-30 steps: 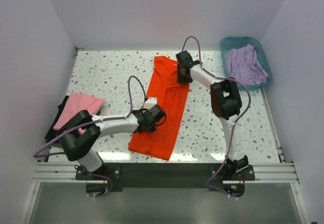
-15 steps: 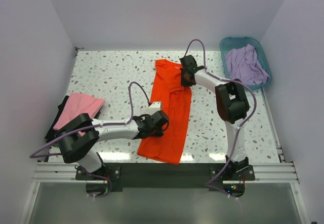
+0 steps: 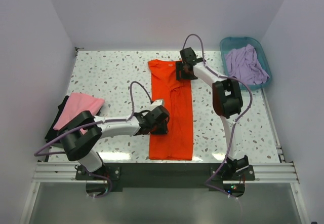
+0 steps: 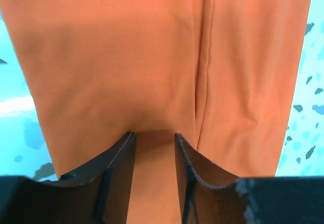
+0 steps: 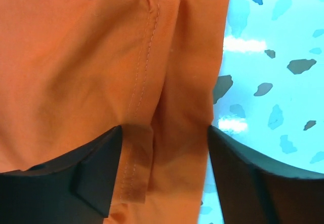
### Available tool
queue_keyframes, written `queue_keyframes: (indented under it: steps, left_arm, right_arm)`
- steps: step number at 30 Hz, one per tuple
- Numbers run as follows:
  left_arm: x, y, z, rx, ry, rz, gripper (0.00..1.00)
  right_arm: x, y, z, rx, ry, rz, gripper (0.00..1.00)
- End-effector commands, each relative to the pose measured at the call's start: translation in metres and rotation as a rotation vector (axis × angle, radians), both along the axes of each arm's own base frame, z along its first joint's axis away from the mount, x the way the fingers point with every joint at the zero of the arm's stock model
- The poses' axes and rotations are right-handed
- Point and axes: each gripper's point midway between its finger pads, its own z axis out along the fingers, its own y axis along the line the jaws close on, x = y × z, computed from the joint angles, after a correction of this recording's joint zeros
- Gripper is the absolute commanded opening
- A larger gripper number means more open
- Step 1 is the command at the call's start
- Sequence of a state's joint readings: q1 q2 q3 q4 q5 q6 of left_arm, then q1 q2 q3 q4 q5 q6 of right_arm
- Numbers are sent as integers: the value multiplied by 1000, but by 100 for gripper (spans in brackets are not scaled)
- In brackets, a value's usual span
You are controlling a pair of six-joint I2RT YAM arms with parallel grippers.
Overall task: Fold and stack the t-shirts
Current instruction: Fold the tshirt
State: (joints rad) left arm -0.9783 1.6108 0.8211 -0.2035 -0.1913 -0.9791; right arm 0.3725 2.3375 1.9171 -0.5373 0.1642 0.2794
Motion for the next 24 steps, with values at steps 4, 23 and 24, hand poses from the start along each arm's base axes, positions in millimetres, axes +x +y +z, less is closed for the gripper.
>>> queue_keyframes:
  steps: [4,23,24]
  left_arm:
    - [27,5,38,-44,-62,-7,51]
    - [-37,73,17,-21,39,14,50]
    - [-43,75,14,-17,50,11,50]
  right_arm:
    - [7,-4,55,24,-70,0,77]
    - [-258,-8,50,155,98,-55,76]
    - [-288,-8,42,181,125,-60,76]
